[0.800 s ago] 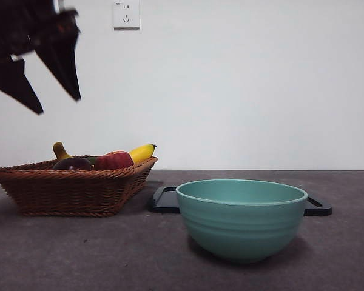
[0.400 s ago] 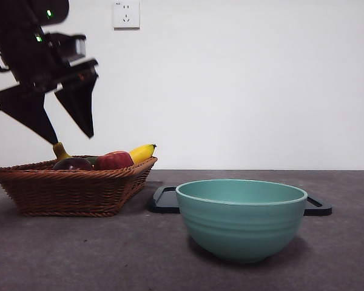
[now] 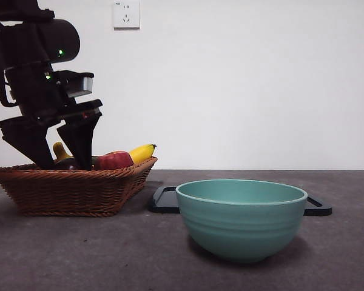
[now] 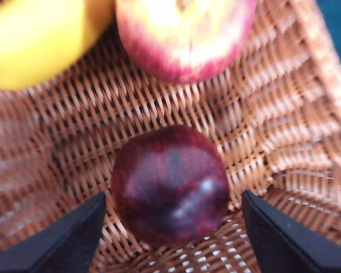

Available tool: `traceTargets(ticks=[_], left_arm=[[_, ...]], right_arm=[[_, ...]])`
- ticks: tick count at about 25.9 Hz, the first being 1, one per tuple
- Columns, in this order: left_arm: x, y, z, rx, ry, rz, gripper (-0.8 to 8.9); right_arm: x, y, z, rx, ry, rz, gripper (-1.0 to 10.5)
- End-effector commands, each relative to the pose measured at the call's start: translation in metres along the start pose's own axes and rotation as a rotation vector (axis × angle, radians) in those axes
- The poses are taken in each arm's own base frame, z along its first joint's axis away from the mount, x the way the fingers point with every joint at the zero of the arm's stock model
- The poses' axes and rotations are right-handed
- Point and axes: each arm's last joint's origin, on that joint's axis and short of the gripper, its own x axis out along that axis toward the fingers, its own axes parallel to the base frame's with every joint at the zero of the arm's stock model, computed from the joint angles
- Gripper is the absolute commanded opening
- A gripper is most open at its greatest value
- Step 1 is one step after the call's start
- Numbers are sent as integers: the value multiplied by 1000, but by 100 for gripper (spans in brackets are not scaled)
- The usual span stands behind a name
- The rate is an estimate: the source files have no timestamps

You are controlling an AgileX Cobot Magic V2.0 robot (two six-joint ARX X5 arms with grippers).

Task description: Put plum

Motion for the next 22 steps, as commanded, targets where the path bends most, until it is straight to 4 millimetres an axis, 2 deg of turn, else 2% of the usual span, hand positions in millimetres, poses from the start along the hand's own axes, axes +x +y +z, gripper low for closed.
traceTargets(ticks=[1, 11, 14, 22], left_arm=[[4, 0, 7, 18, -11, 1, 375], [14, 1, 6, 16, 8, -1, 369], [14, 1, 7, 17, -2, 1, 284], [10, 0, 8, 3, -14, 0, 275]], right_arm=[[-3, 2, 5, -24, -21, 1, 358], [-3, 2, 5, -23, -25, 1, 358], [-3, 2, 5, -22, -25, 1, 358], [-3, 2, 5, -24, -26, 1, 358]])
